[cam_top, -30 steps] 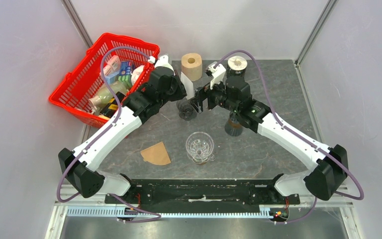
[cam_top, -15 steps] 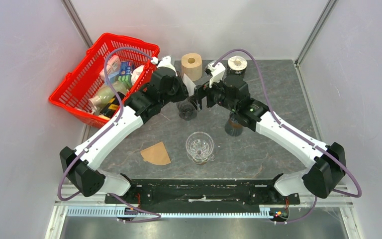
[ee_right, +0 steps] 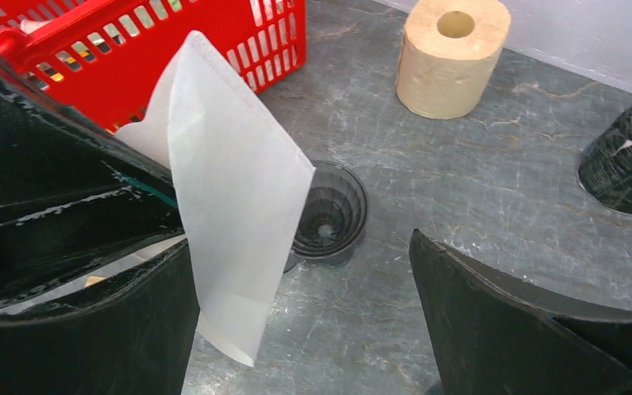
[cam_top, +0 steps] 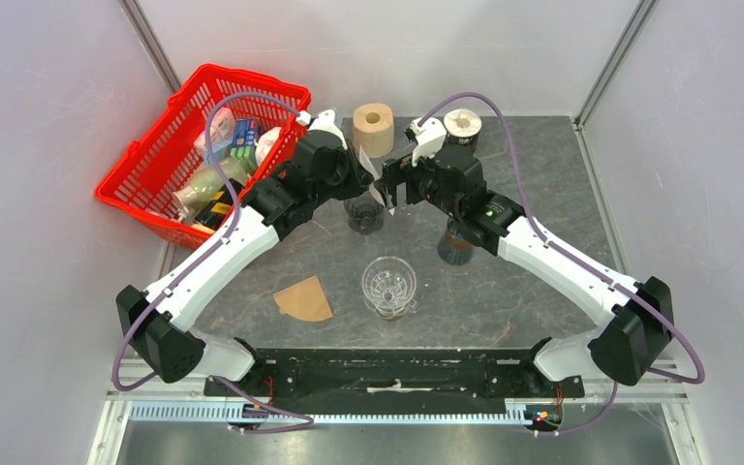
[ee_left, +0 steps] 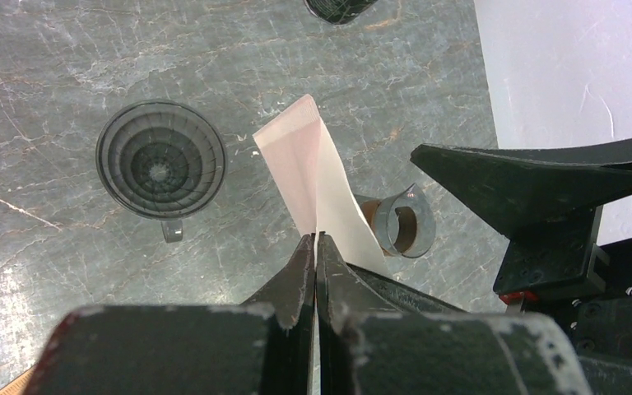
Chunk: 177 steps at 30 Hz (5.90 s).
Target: Place the coffee filter in the dripper
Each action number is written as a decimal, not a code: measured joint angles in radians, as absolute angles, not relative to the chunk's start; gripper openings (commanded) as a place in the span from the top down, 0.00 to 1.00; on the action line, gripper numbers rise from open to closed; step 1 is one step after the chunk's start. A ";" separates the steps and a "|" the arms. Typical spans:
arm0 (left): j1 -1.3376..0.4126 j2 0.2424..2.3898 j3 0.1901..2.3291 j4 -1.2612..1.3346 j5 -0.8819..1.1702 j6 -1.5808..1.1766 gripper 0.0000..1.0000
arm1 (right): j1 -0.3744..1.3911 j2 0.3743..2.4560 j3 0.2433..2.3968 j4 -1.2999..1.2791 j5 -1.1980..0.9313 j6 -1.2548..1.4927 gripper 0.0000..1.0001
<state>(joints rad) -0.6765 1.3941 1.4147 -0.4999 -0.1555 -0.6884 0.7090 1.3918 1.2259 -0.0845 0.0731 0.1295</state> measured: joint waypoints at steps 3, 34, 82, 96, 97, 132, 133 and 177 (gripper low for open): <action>-0.677 1.394 1.415 -0.500 -0.155 -0.688 0.98 | 0.710 1.392 1.226 -0.092 0.105 0.130 0.05; -0.694 1.395 1.431 -0.500 -0.175 -0.688 0.98 | 0.752 1.539 1.322 -0.162 0.222 0.130 0.64; -0.733 1.245 1.355 -0.508 -0.107 -0.521 0.15 | 0.764 1.467 1.431 -0.550 0.256 0.260 0.79; -0.733 0.879 1.119 -0.395 -0.321 -0.500 0.12 | 0.764 1.305 1.459 -0.767 -0.052 0.341 0.92; -0.733 0.886 1.117 -0.396 -0.348 -0.500 0.11 | 0.764 1.299 1.464 -0.781 -0.097 0.339 0.92; -0.731 0.993 1.090 -0.432 -0.481 -0.500 0.08 | 0.887 1.341 1.361 -0.887 -0.308 0.134 0.68; -0.730 0.993 1.090 -0.432 -0.476 -0.500 0.08 | 0.888 1.341 1.361 -0.887 -0.308 0.132 0.66; -0.854 1.317 1.571 -0.937 0.735 0.566 0.63 | 0.564 1.064 1.283 -0.908 0.245 0.459 0.03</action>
<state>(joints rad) -0.8543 1.3170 1.5711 -0.9375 0.7349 0.5655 0.5636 1.0641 1.2831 -0.9085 0.2447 0.4587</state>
